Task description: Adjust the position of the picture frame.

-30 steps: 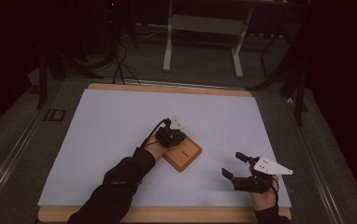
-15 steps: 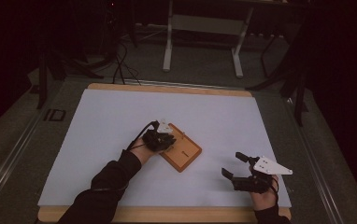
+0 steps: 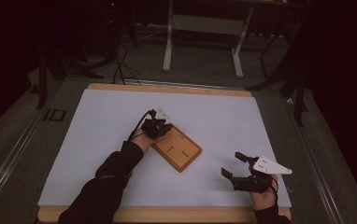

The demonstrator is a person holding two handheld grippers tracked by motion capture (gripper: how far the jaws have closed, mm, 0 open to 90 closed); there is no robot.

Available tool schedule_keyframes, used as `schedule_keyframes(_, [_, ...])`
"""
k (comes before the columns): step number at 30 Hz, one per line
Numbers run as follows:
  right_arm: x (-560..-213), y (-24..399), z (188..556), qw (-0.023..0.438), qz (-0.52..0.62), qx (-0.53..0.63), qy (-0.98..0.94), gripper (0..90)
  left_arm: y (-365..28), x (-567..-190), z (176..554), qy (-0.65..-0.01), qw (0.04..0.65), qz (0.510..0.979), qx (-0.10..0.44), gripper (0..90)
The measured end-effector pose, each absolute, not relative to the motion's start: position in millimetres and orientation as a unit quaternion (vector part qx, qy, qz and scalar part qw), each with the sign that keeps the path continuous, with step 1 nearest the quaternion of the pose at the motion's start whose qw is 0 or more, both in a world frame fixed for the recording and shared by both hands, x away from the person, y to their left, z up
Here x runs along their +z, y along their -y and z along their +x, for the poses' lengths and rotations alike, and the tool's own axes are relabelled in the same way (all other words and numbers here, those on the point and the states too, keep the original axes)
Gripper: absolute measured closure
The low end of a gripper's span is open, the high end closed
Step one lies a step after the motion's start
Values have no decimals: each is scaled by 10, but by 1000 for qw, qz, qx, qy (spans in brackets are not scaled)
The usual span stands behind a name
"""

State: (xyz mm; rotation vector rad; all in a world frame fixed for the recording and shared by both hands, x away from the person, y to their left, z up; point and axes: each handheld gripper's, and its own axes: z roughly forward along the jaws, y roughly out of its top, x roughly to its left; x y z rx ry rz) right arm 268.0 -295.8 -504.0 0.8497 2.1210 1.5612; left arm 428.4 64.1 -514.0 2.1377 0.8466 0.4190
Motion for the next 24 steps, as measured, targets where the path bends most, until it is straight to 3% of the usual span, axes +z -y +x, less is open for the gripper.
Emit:
schedule_keyframes(12, [-5043,2956,2680,181,299,556,-754,135,-391,-5166,4648,-331,362,856,165,900])
schedule_keyframes(24, [-5048,2962,2690,178,297,557,-755,135,-350,-5265,4737,-336,341,864,156,900])
